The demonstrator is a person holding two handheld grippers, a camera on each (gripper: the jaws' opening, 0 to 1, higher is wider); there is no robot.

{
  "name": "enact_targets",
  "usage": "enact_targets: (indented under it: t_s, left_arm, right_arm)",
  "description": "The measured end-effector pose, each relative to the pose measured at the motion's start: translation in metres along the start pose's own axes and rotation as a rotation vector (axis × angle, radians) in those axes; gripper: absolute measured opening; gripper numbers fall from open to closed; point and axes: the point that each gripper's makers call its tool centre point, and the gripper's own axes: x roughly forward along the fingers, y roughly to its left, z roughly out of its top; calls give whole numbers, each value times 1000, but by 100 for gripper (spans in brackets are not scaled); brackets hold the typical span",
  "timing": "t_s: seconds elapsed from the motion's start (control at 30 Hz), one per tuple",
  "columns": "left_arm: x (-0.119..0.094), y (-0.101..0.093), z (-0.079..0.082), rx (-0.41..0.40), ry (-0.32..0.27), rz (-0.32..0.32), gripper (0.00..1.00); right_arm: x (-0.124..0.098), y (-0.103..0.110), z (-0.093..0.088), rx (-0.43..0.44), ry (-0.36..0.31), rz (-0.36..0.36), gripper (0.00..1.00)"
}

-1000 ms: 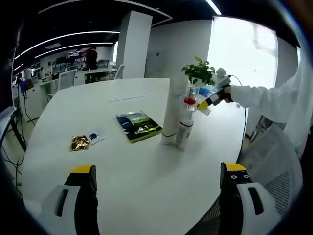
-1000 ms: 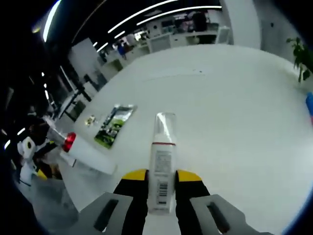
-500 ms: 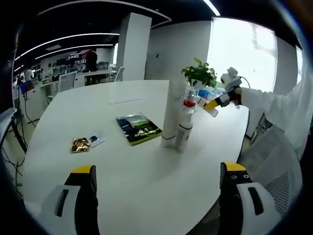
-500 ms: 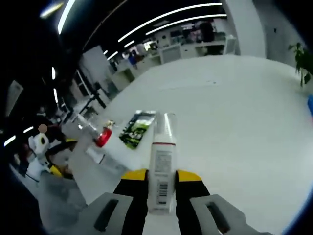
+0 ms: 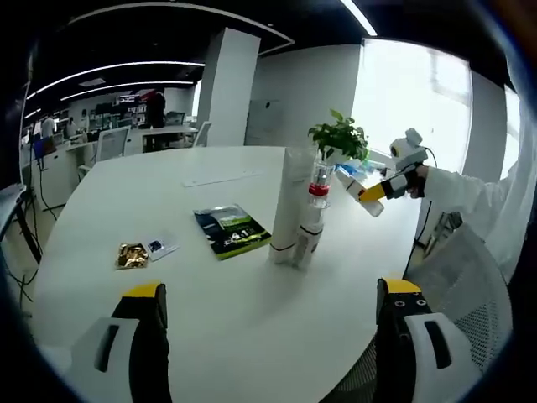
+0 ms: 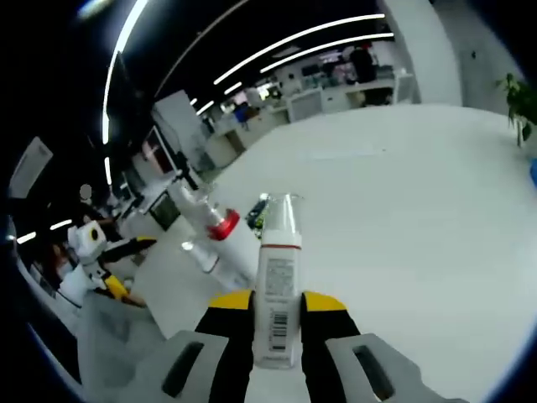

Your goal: Arrange the skincare products in the storage area until every visible bottle or jar stands upright without overlapping.

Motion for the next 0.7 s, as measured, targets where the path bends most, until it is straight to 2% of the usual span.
enact_targets:
  t_s: [0.1, 0.4, 0.47, 0.6, 0.7]
  left_arm:
    - [-1, 4, 2, -16, -11, 0, 98]
    - [-3, -2, 13, -29, -40, 7, 96]
    - [-3, -3, 19, -41, -69, 2, 94]
    - [-2, -5, 22, -44, -75, -10, 90]
    - [-1, -15, 31, -53, -103, -40, 88]
  right_arm:
    - [0, 21, 0, -18, -12, 5, 12]
    - [-13, 56, 0, -47, -52, 51, 12]
    - [-16, 63, 1, -50, -61, 64, 12]
    - [-19, 79, 2, -60, -75, 100, 12]
    - [-19, 90, 2, -77, -71, 123, 12]
